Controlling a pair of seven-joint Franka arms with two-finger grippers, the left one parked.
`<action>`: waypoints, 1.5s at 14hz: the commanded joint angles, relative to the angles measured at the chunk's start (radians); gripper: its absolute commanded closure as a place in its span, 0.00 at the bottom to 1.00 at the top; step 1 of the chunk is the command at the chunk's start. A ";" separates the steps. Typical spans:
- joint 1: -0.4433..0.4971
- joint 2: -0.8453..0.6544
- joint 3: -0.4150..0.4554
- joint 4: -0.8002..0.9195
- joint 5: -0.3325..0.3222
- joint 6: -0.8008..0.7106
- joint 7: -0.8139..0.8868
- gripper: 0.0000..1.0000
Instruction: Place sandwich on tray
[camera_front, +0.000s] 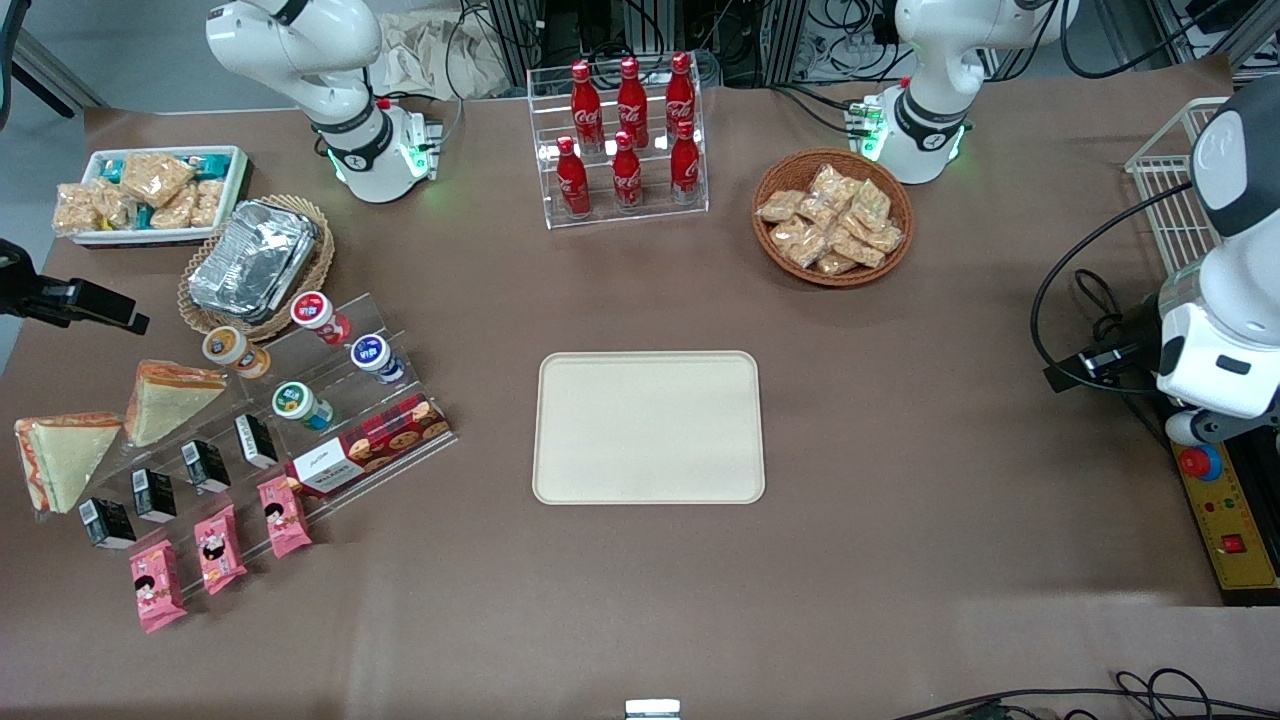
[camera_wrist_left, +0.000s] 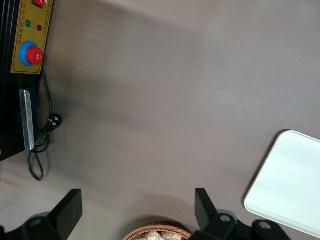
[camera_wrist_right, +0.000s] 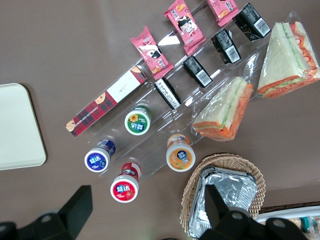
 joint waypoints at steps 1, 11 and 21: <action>-0.005 0.001 -0.001 0.015 0.008 -0.006 0.000 0.00; -0.023 0.006 -0.017 0.013 -0.067 0.036 -0.003 0.00; -0.305 0.090 -0.053 0.012 -0.040 0.191 -0.352 0.00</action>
